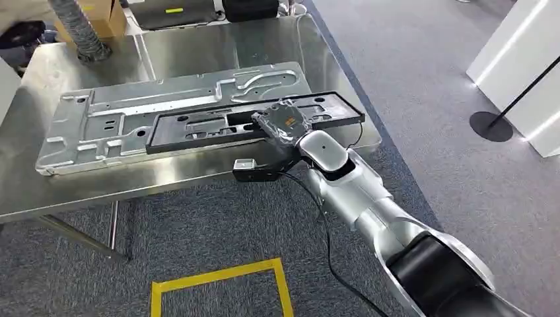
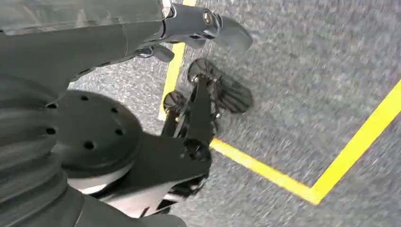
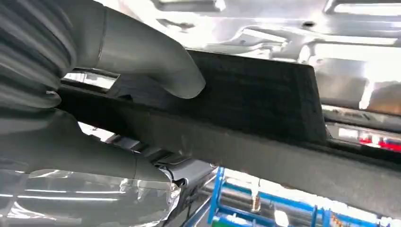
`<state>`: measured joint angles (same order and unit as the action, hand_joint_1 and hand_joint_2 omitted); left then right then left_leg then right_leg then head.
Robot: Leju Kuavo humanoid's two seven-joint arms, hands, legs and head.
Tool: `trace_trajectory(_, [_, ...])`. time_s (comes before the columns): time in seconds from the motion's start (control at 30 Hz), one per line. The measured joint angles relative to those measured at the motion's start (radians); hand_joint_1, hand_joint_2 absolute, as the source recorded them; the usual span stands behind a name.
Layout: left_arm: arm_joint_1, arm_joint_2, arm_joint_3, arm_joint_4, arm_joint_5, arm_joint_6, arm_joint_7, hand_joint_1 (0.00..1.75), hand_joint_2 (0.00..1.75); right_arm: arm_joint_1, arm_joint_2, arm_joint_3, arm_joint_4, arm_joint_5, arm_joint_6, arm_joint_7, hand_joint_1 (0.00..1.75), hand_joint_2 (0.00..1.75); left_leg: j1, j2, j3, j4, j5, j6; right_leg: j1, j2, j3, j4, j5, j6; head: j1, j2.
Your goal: Take the parts from the cabinet and place them on the table.
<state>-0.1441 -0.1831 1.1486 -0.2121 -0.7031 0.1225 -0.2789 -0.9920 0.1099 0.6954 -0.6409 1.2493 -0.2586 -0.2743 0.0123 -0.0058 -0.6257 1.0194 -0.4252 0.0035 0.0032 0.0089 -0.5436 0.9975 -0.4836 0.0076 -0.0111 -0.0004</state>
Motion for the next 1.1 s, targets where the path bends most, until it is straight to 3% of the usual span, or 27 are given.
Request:
trace_trajectory(0.07, [0.001, 0.0, 0.0, 0.0, 0.0, 0.001, 0.001, 0.0, 1.75, 0.0, 0.0, 0.0, 0.0, 0.0, 0.0, -0.001, 1.75, 1.75, 0.007, -0.001, 0.018, -0.011, -0.003, 0.011, -0.001, -0.001, 0.0, 0.007, -0.008, 0.008, -0.001, 0.0])
trace_trajectory(0.1, [0.0, 0.0, 0.0, 0.0, 0.0, 0.0, 0.0, 0.0, 1.75, -0.002, 0.0, 0.0, 0.0, 0.0, 0.0, -0.001, 1.75, 1.75, 0.007, -0.001, 0.027, -0.015, -0.006, 0.016, -0.004, -0.002, -0.014, 0.039, -0.016, 0.013, 0.003, 0.0])
trace_trajectory(0.13, [-0.003, 0.0, 0.0, 0.0, 0.0, 0.0, 0.0, 0.0, 1.75, -0.006, 0.0, 0.0, 0.0, 0.0, 0.001, -0.001, 1.75, 1.75, 0.007, -0.001, 0.03, -0.015, -0.009, 0.021, -0.005, -0.003, -0.05, 0.101, -0.04, 0.018, 0.005, 0.0])
trace_trajectory(0.2, [-0.003, 0.0, 0.0, 0.0, 0.0, -0.001, 0.001, 0.0, 1.75, -0.004, -0.003, 0.0, 0.0, 0.0, 0.001, -0.001, 1.75, 1.75, 0.006, -0.001, 0.037, -0.015, -0.019, 0.025, -0.009, -0.003, -0.152, 0.257, -0.095, 0.027, 0.005, 0.0])
trace_trajectory(0.23, [-0.002, 0.0, 0.0, 0.0, 0.0, -0.001, 0.001, 0.0, 1.75, 0.001, -0.005, 0.0, 0.001, 0.0, 0.001, -0.001, 1.75, 1.75, 0.006, -0.002, 0.043, -0.014, -0.026, 0.026, -0.01, -0.003, -0.198, 0.314, -0.106, 0.029, 0.005, 0.0])
trace_trajectory(0.27, [0.0, 0.0, 0.0, 0.0, 0.0, -0.001, 0.002, 0.0, 1.75, 0.006, -0.006, 0.0, 0.002, 0.0, 0.002, -0.001, 1.75, 1.75, 0.006, -0.003, 0.051, -0.014, -0.032, 0.026, -0.01, -0.004, -0.216, 0.318, -0.089, 0.028, 0.005, 0.0])
trace_trajectory(0.3, [0.001, 0.0, 0.0, 0.0, 0.0, 0.0, 0.002, 0.0, 1.75, 0.008, -0.007, 0.0, 0.002, 0.0, 0.002, -0.001, 1.75, 1.75, 0.006, -0.004, 0.063, -0.014, -0.04, 0.025, -0.01, -0.004, -0.21, 0.275, -0.044, 0.025, 0.005, 0.0])
trace_trajectory(0.37, [0.001, 0.0, 0.0, 0.0, 0.0, 0.0, 0.002, 0.0, 1.75, 0.006, -0.008, 0.0, 0.002, 0.0, 0.002, -0.001, 1.75, 1.75, 0.004, -0.005, 0.088, -0.015, -0.057, 0.02, -0.005, -0.004, -0.151, 0.098, 0.082, 0.008, 0.005, 0.0])
trace_trajectory(0.4, [0.001, -0.001, 0.0, 0.0, 0.0, 0.0, 0.002, 0.0, 1.75, 0.006, -0.01, 0.0, 0.002, 0.0, 0.002, -0.001, 1.75, 1.75, 0.004, -0.005, 0.095, -0.017, -0.066, 0.018, 0.001, -0.005, -0.129, 0.015, 0.132, -0.003, 0.005, 0.0])
trace_trajectory(0.43, [0.0, -0.003, 0.0, 0.0, 0.0, 0.0, 0.002, 0.0, 1.75, 0.005, -0.012, 0.0, 0.002, 0.0, 0.002, -0.001, 1.75, 1.75, 0.002, -0.006, 0.099, -0.018, -0.07, 0.01, 0.008, -0.006, -0.126, 0.012, 0.099, -0.007, -0.003, 0.0])
trace_trajectory(0.53, [0.0, -0.004, 0.001, 0.0, 0.001, -0.002, 0.003, 0.0, 1.75, 0.004, -0.013, 0.0, 0.003, 0.0, 0.006, -0.001, 1.75, 1.75, 0.003, -0.004, 0.112, -0.015, -0.066, -0.013, 0.013, -0.003, -0.107, -0.008, 0.098, -0.025, 0.001, 0.0])
trace_trajectory(0.6, [-0.001, -0.003, 0.001, 0.0, 0.002, -0.002, 0.005, 0.0, 1.75, 0.001, -0.012, 0.0, 0.003, 0.0, 0.006, 0.0, 1.75, 1.75, 0.005, -0.001, 0.113, 0.009, -0.082, -0.017, 0.002, -0.002, -0.072, -0.028, 0.096, -0.031, 0.001, 0.0])
trace_trajectory(0.63, [-0.003, -0.003, 0.001, 0.0, 0.002, -0.002, 0.004, 0.0, 1.75, -0.004, -0.011, 0.0, 0.003, 0.0, 0.007, -0.001, 1.75, 1.75, 0.005, -0.001, 0.087, 0.063, -0.1, -0.019, 0.0, -0.003, -0.064, -0.031, 0.092, -0.038, -0.005, 0.0])
trace_trajectory(0.73, [-0.003, -0.003, 0.001, 0.0, 0.002, -0.004, 0.004, 0.0, 1.75, -0.004, -0.009, 0.003, 0.004, 0.0, 0.007, -0.003, 1.75, 1.75, 0.008, -0.001, -0.051, 0.273, -0.184, -0.029, 0.001, -0.002, -0.05, -0.03, 0.074, -0.039, -0.006, 0.0])
trace_trajectory(0.77, [0.0, -0.003, 0.001, 0.0, 0.002, -0.004, 0.004, 0.0, 1.75, 0.0, -0.009, 0.004, 0.005, 0.0, 0.008, -0.003, 1.75, 1.75, 0.008, 0.0, -0.075, 0.291, -0.178, -0.03, 0.001, 0.0, -0.043, -0.028, 0.068, -0.038, -0.008, 0.0])
trace_trajectory(0.8, [0.002, -0.003, 0.001, 0.0, 0.002, -0.004, 0.004, 0.0, 1.75, 0.003, -0.009, 0.005, 0.006, -0.001, 0.008, -0.003, 1.75, 1.75, 0.008, 0.0, -0.077, 0.262, -0.14, -0.032, 0.001, 0.001, -0.034, -0.027, 0.06, -0.037, -0.007, 0.0])
trace_trajectory(0.9, [0.003, -0.002, 0.002, 0.0, 0.002, -0.004, 0.003, 0.0, 1.75, 0.003, -0.009, 0.005, 0.006, -0.001, 0.007, -0.003, 1.75, 1.75, 0.009, 0.001, -0.009, 0.014, 0.046, -0.031, 0.0, 0.0, -0.008, -0.017, 0.031, -0.027, -0.007, 0.0])
trace_trajectory(0.93, [0.004, -0.002, 0.002, 0.0, 0.002, -0.006, 0.003, 0.0, 1.75, 0.003, -0.008, 0.005, 0.007, -0.001, 0.007, -0.003, 1.75, 1.75, 0.004, 0.002, -0.008, 0.01, 0.016, -0.028, 0.003, 0.0, -0.005, -0.015, 0.027, -0.022, -0.006, 0.0])
trace_trajectory(0.97, [0.002, -0.002, 0.002, 0.0, 0.002, -0.006, 0.002, 0.0, 1.75, 0.002, -0.009, 0.005, 0.008, -0.002, 0.007, -0.003, 1.75, 1.75, 0.0, 0.002, 0.001, -0.022, 0.007, -0.017, 0.004, 0.001, -0.014, -0.009, 0.023, -0.016, -0.01, 0.0])
trace_trajectory(1.0, [0.002, -0.001, 0.002, 0.0, 0.002, -0.006, 0.002, 0.0, 1.75, 0.005, -0.009, 0.005, 0.009, -0.002, 0.007, -0.002, 1.75, 1.75, 0.0, 0.002, -0.004, -0.015, 0.019, -0.008, 0.004, 0.001, -0.014, -0.009, 0.016, -0.01, -0.006, 0.0])
trace_trajectory(1.07, [0.004, 0.0, 0.002, 0.0, 0.002, -0.009, 0.001, 0.0, 1.75, 0.005, -0.009, 0.005, 0.01, -0.004, 0.005, -0.002, 1.75, 1.75, 0.004, 0.001, 0.001, -0.013, 0.016, 0.002, 0.007, 0.0, -0.009, -0.008, 0.009, 0.002, -0.005, 0.0])
trace_trajectory(1.1, [0.003, 0.0, 0.002, 0.0, 0.002, -0.009, 0.001, 0.0, 1.75, 0.005, -0.009, 0.005, 0.009, -0.005, 0.005, -0.002, 1.75, 1.75, 0.007, 0.002, 0.008, -0.018, 0.015, 0.006, 0.001, -0.001, -0.012, 0.004, 0.0, 0.008, -0.008, 0.0])
